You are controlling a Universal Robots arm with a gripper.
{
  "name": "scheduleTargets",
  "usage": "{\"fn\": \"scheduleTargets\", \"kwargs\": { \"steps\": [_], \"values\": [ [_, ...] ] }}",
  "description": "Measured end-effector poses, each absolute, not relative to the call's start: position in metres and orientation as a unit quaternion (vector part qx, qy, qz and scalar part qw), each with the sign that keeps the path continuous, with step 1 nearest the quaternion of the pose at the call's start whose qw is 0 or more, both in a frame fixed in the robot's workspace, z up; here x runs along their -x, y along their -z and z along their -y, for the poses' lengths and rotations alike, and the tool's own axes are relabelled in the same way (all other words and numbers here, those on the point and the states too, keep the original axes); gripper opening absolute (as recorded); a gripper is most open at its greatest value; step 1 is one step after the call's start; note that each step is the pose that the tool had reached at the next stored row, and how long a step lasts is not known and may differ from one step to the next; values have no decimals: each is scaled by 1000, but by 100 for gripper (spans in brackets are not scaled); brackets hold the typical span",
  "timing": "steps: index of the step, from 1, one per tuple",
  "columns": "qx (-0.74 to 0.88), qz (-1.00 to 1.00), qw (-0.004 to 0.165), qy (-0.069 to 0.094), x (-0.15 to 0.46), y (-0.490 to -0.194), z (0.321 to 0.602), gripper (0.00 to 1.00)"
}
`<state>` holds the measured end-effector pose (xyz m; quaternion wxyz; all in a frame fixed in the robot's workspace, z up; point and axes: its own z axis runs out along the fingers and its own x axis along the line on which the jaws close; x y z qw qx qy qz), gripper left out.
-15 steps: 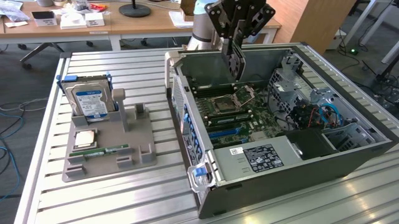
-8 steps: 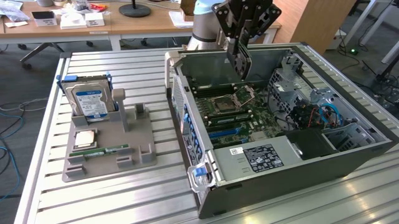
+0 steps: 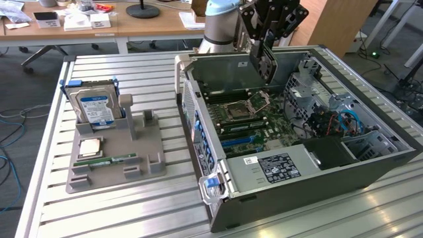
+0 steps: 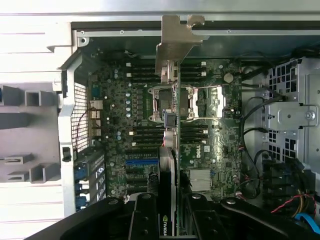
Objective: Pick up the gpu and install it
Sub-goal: 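Pick up the gpu and move the gpu toward the slot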
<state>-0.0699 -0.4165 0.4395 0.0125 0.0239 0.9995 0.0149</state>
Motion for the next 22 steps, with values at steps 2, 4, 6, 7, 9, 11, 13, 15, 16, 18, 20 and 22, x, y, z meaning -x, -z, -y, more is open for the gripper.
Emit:
{"fn": "scheduleTargets", "kwargs": {
  "steps": [2,4,6,7,9,11,13,15,16,18,20,22],
  "values": [
    [-24,-1000,13,-15,67,-439,416,27],
    [-24,-1000,13,-15,63,-440,416,27],
    [-24,-1000,13,-15,60,-439,416,27],
    [-24,-1000,13,-15,56,-439,416,27],
    [-24,-1000,13,-15,51,-439,416,27],
    [-24,-1000,13,-15,48,-439,416,27],
    [-24,-1000,13,-15,44,-439,416,27],
    [-24,-1000,13,-15,41,-439,416,27],
    [-24,-1000,13,-15,39,-439,416,27],
    [-24,-1000,13,-15,36,-439,416,27],
    [-24,-1000,13,-15,33,-439,416,27],
    [-23,-1000,13,-15,29,-439,416,27]
  ]
}}
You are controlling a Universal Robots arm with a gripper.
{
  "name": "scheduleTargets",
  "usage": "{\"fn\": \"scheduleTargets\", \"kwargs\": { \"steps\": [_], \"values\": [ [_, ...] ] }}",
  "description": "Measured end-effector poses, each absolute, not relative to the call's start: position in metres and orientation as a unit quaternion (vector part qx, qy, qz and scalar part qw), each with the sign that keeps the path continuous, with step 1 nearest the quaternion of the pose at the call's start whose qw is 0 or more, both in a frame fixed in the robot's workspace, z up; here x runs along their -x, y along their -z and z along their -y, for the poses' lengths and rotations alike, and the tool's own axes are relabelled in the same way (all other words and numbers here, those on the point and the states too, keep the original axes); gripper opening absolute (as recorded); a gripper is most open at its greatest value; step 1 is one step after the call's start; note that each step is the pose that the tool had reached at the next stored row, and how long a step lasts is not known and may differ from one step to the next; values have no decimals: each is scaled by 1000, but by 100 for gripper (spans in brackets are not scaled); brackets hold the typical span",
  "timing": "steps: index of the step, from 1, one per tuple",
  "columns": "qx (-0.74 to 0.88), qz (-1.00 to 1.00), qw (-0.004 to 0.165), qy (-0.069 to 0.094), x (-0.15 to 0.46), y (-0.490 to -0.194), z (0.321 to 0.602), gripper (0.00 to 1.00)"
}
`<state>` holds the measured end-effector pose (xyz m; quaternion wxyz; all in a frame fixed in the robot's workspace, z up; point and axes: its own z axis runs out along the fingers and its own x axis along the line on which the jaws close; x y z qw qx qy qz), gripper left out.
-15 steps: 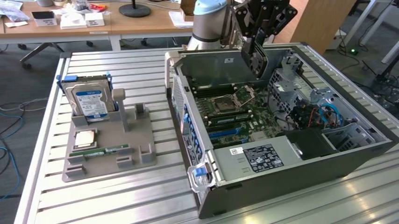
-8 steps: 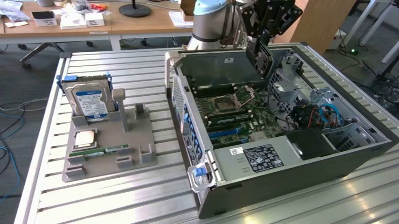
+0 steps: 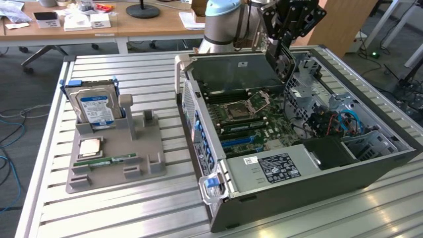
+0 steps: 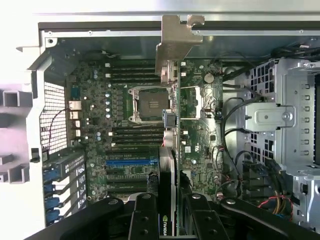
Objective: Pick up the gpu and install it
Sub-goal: 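Pick up the gpu and move the gpu toward the slot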
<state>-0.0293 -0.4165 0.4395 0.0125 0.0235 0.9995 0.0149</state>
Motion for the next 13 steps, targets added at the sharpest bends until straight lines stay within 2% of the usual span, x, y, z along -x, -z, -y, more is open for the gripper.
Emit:
{"fn": "scheduleTargets", "kwargs": {
  "steps": [13],
  "values": [
    [-23,-1000,13,-15,-2,-439,416,27]
  ]
}}
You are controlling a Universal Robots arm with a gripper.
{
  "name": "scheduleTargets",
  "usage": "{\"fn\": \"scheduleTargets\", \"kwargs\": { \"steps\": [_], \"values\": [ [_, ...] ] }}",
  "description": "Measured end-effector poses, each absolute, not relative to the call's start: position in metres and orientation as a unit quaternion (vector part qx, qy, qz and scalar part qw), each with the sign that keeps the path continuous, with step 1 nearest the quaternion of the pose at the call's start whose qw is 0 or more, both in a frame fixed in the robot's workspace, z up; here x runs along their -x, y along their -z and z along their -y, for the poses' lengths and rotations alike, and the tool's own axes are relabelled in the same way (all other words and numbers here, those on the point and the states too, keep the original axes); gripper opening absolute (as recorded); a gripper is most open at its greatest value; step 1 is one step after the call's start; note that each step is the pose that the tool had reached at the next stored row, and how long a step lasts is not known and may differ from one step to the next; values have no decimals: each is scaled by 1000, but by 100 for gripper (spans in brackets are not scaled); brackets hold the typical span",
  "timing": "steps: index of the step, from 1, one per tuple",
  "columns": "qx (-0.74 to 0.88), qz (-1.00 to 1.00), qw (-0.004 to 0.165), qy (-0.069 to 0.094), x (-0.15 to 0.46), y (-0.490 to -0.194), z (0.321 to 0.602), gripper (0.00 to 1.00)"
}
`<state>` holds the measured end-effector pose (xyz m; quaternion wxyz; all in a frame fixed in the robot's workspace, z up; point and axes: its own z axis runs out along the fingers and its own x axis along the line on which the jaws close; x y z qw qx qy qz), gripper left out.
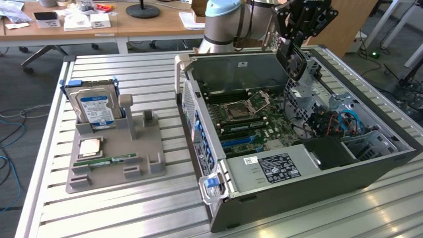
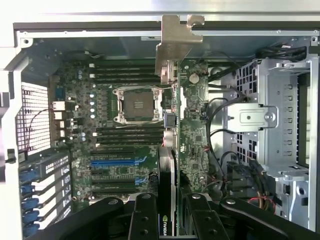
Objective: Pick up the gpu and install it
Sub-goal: 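Pick up the gpu and move the gpu toward the slot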
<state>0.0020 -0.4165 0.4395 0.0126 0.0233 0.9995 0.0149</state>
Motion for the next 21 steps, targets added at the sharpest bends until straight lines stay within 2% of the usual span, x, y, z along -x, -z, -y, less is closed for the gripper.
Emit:
{"fn": "scheduleTargets", "kwargs": {
  "steps": [21],
  "values": [
    [-23,-1000,13,-15,-51,-439,416,27]
  ]
}}
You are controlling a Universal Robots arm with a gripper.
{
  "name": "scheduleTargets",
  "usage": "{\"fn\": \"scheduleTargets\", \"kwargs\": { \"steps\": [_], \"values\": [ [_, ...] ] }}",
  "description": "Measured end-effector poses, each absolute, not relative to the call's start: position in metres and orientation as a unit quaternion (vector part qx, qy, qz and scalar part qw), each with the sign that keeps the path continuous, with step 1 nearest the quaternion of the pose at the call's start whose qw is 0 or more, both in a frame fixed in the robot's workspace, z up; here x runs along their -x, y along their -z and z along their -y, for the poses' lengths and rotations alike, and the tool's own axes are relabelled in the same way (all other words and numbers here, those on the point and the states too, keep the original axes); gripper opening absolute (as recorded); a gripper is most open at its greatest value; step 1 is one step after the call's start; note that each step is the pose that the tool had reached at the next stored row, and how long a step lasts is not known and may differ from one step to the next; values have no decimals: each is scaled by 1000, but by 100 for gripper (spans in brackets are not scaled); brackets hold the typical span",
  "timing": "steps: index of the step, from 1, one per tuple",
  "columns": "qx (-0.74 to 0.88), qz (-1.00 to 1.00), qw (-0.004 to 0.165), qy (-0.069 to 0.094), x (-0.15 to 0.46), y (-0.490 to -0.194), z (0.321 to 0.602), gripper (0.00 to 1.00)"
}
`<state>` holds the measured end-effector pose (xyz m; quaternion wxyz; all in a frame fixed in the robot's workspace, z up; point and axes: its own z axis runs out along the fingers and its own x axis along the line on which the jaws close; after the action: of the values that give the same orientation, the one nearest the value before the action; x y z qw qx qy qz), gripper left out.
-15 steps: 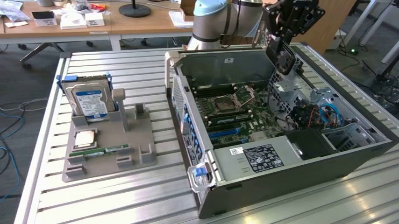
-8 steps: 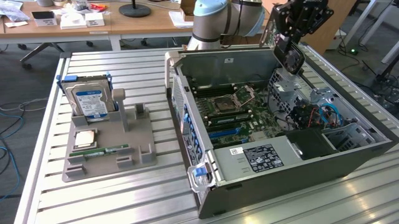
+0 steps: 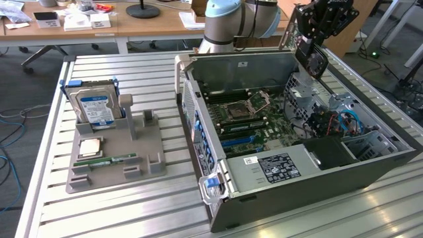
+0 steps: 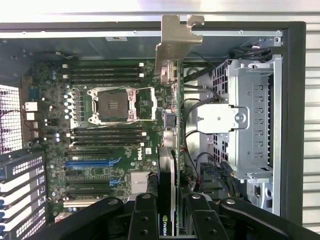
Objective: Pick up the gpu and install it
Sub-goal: 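Pick up the gpu and move the gpu toward the slot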
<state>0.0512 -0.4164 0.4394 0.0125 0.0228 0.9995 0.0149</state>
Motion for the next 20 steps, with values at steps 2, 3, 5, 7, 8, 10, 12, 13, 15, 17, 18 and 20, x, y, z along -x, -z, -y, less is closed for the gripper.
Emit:
{"fn": "scheduleTargets", "kwargs": {
  "steps": [2,3,5,7,8,10,12,13,15,17,18,20],
  "values": [
    [-23,-1000,13,-15,-51,-439,416,27],
    [-23,-1000,13,-15,-51,-439,416,27],
    [-23,-1000,12,-15,-51,-439,416,27],
    [-23,-1000,13,-15,-54,-439,417,27],
    [-23,-1000,13,-15,-56,-439,417,27],
    [-23,-1000,13,-15,-58,-438,416,27],
    [-23,-1000,13,-15,-60,-438,416,27],
    [-23,-1000,13,-15,-62,-437,416,27],
    [-23,-1000,12,-15,-63,-437,416,27],
    [-23,-1000,13,-15,-63,-437,416,27],
    [-23,-1000,12,-15,-63,-437,416,27],
    [-23,-1000,13,-15,-63,-437,416,27]
  ]
}}
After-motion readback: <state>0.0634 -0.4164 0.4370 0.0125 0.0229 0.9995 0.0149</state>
